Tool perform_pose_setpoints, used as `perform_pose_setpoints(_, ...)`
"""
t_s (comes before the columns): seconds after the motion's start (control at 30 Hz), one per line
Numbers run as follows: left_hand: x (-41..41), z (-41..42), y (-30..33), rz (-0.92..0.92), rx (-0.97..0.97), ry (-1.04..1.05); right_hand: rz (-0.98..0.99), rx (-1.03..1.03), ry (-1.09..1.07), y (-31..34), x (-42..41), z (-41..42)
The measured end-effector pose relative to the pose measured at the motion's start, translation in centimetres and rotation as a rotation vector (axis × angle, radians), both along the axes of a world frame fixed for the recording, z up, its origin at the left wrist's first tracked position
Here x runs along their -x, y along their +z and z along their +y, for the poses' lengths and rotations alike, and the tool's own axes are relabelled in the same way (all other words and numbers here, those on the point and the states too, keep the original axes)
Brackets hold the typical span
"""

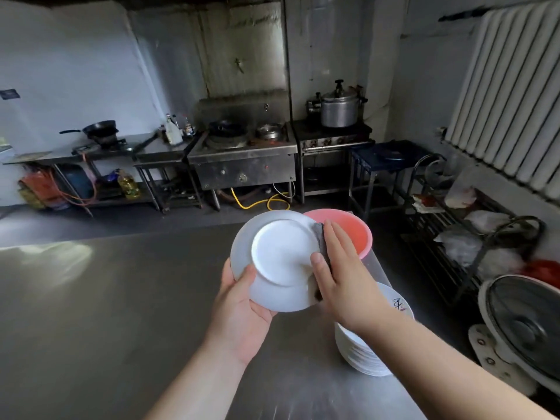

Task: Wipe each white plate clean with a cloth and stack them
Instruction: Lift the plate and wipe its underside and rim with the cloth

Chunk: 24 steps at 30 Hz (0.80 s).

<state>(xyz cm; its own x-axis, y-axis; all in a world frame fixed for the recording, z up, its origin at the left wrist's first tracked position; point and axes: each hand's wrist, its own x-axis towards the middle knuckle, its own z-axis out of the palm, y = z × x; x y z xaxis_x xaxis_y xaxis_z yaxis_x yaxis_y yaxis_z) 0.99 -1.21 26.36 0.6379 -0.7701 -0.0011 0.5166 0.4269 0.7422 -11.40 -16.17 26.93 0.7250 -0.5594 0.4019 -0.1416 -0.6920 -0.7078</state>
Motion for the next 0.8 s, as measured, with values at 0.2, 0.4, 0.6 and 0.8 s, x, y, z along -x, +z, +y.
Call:
perform_pose_setpoints(0.2,1.9,-0.5,-0.4,-0.017,-0.032,-0.043,-0.218,-0.238,-0.198,-3.8,1.1,3.3)
perform_pose_setpoints(0.4,0.3,1.3,0.4,-0.052,-0.239,-0.168,-0.019,-0.301,-0.012,1.2,1.9,-3.4)
perform_pose_setpoints(0.6,1.7,1.3,-1.1,-0.001,-0.148,-0.026,-0.068,-0.012,0.017,-3.4,3.6,2.1)
perform_pose_setpoints(0.8,3.3,0.6,-1.5,-0.001,-0.067,-0.004,-0.007,0.066,-0.068,-2.7,3.2,0.6)
